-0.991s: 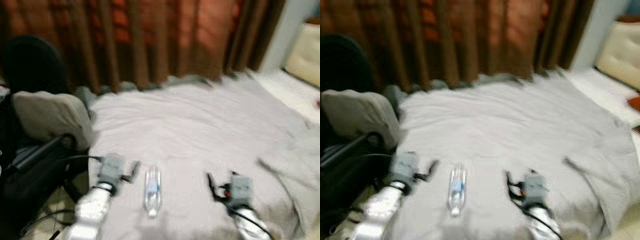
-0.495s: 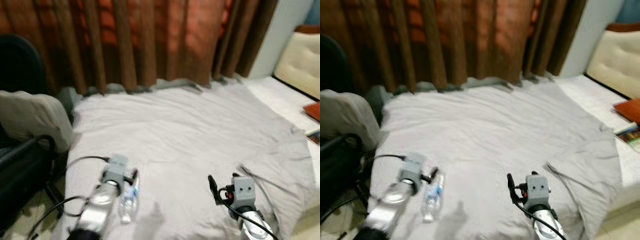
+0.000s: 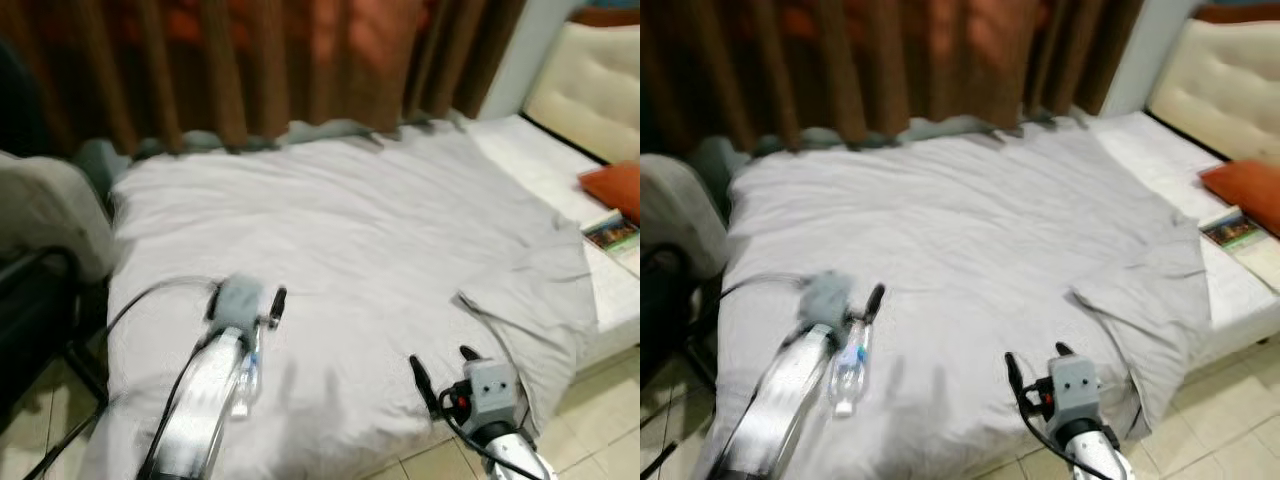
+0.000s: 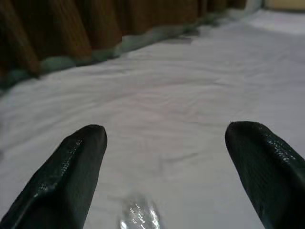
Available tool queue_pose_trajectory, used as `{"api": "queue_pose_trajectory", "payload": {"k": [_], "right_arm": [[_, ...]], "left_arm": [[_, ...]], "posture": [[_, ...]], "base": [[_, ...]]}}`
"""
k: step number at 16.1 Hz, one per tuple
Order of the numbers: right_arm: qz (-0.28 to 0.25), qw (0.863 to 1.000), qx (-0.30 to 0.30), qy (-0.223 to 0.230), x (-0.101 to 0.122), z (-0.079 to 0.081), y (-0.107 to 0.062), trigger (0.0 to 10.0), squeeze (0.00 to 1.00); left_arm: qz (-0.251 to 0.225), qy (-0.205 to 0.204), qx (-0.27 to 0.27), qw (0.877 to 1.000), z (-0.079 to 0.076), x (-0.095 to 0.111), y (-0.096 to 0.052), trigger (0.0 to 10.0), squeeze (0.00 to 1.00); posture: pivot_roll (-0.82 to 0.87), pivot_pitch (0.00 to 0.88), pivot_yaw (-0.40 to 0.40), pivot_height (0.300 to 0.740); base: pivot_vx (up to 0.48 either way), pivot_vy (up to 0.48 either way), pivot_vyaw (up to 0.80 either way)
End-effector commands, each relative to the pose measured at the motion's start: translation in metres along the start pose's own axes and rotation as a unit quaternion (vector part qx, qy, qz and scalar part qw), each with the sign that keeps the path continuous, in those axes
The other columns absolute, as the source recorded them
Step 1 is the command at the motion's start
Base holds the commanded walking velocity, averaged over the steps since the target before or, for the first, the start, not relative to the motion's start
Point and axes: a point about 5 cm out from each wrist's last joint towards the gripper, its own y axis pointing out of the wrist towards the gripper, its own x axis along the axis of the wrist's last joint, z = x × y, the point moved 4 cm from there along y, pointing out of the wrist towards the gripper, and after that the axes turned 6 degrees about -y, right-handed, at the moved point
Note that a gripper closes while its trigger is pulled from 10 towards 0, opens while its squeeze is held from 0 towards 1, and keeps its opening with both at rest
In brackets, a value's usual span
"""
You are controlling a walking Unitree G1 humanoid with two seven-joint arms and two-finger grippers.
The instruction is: Clean up the room
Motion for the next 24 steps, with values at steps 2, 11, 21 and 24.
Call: {"api": "queue_pose_trajectory", "payload": {"k": [2, 11, 21, 24], "right_arm": [[-0.003, 1.000, -0.019, 0.014, 0.000, -0.002, 0.006, 10.0, 0.00], [0.000, 1.000, -0.014, 0.028, 0.002, 0.002, 0.031, 10.0, 0.00], [0.001, 1.000, -0.016, 0.027, -0.001, -0.003, 0.029, 10.0, 0.24], [-0.005, 0.999, -0.035, 0.033, 0.000, -0.007, 0.028, 10.0, 0.00]], "left_arm": [[0.006, -0.020, 0.039, 0.999, 0.018, -0.001, -0.028, 10.0, 0.00], [0.042, 0.019, 0.052, 0.998, 0.021, 0.007, -0.011, 10.0, 0.00], [0.056, 0.073, 0.058, 0.994, 0.027, -0.001, -0.003, 10.0, 0.00], [0.048, 0.056, 0.032, 0.997, 0.019, 0.000, -0.003, 10.0, 0.00]], "posture": [[-0.02, 0.100, -0.034, 0.740], [0.03, 0.040, -0.044, 0.740], [0.02, 0.018, -0.042, 0.740], [0.02, 0.016, -0.044, 0.740]], "base": [[0.000, -0.461, 0.00], [0.030, -0.351, 0.34], [0.000, 0.000, 0.32], [0.279, 0.000, 0.00]]}}
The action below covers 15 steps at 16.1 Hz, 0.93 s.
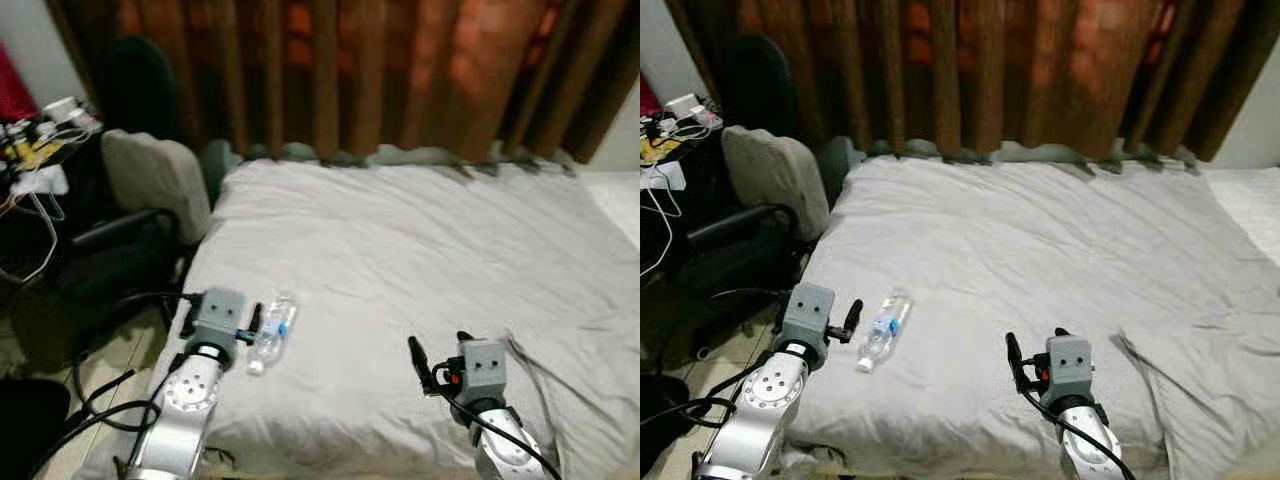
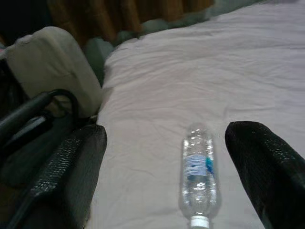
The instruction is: Clean up the room
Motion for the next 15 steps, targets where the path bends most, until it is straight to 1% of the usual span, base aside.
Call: {"api": "queue_pose_trajectory", "payload": {"k": [1, 3, 4, 6, 7, 8, 9, 10, 11, 13, 14, 15], "right_arm": [[-0.004, 1.000, -0.011, 0.007, 0.001, -0.005, -0.001, 10.0, 0.00], [-0.005, 1.000, -0.005, 0.009, 0.002, -0.001, 0.000, 10.0, 0.00], [-0.005, 1.000, -0.005, 0.009, 0.002, -0.001, 0.000, 10.0, 0.00], [-0.006, 1.000, -0.006, 0.010, 0.003, -0.001, 0.000, 10.0, 0.00], [-0.004, 1.000, -0.005, 0.010, 0.002, 0.000, 0.000, 10.0, 0.00], [-0.003, 1.000, 0.000, 0.010, 0.002, 0.002, -0.001, 10.0, 0.00], [-0.002, 1.000, 0.005, 0.008, 0.002, 0.004, -0.004, 10.0, 0.00], [-0.001, 1.000, 0.007, 0.007, 0.001, 0.004, -0.005, 10.0, 0.00], [0.003, 1.000, 0.011, 0.003, 0.000, 0.005, -0.008, 10.0, 0.00], [0.008, 1.000, 0.014, 0.000, -0.002, 0.003, -0.013, 10.0, 0.00], [0.012, 1.000, 0.014, -0.002, -0.003, 0.002, -0.019, 10.0, 0.00], [0.021, 1.000, 0.014, -0.002, -0.006, 0.001, -0.031, 10.0, 0.00]], "left_arm": [[-0.011, 0.005, -0.008, 1.000, -0.002, 0.006, 0.001, 10.0, 0.00], [-0.012, 0.003, -0.006, 1.000, -0.002, 0.009, 0.008, 10.0, 0.00], [-0.012, 0.000, -0.008, 1.000, -0.003, 0.009, 0.009, 10.0, 0.00], [-0.007, -0.006, -0.028, 1.000, -0.014, 0.008, 0.011, 10.0, 0.00], [0.009, -0.011, -0.045, 0.999, -0.022, 0.002, 0.015, 10.0, 0.00], [0.029, -0.010, -0.053, 0.998, -0.026, -0.006, 0.023, 10.0, 0.00], [0.039, -0.010, -0.057, 0.998, -0.028, -0.009, 0.031, 10.0, 0.00], [0.050, -0.007, -0.057, 0.997, -0.028, -0.012, 0.034, 10.0, 0.00], [0.069, -0.022, -0.063, 0.995, -0.030, -0.015, 0.040, 10.0, 0.00], [0.073, -0.021, -0.051, 0.996, -0.024, -0.014, 0.050, 10.0, 0.00], [0.085, -0.023, -0.041, 0.995, -0.021, -0.017, 0.056, 10.0, 0.00], [0.110, -0.008, -0.033, 0.993, -0.019, -0.024, 0.061, 10.0, 0.00]], "posture": [[0.02, 0.016, -0.044, 0.740], [0.01, 0.013, -0.039, 0.740], [0.01, 0.014, -0.037, 0.740], [0.01, 0.026, -0.035, 0.740], [0.01, 0.035, -0.041, 0.740], [0.00, 0.050, -0.041, 0.740], [-0.01, 0.067, -0.045, 0.740], [-0.02, 0.072, -0.046, 0.740], [-0.03, 0.083, -0.048, 0.740], [-0.04, 0.097, -0.049, 0.740], [-0.06, 0.127, -0.052, 0.740], [-0.08, 0.170, -0.059, 0.740]], "base": [[0.480, 0.000, 0.00], [0.480, 0.000, 0.00], [0.480, 0.000, 0.00], [0.480, 0.000, 0.00], [0.480, 0.000, 0.00], [0.480, 0.000, 0.00], [0.480, 0.000, 0.00], [0.480, 0.000, 0.00], [0.000, 0.000, 0.00], [0.000, 0.000, 0.00], [0.000, 0.000, 0.00], [0.000, 0.000, 0.00]]}}
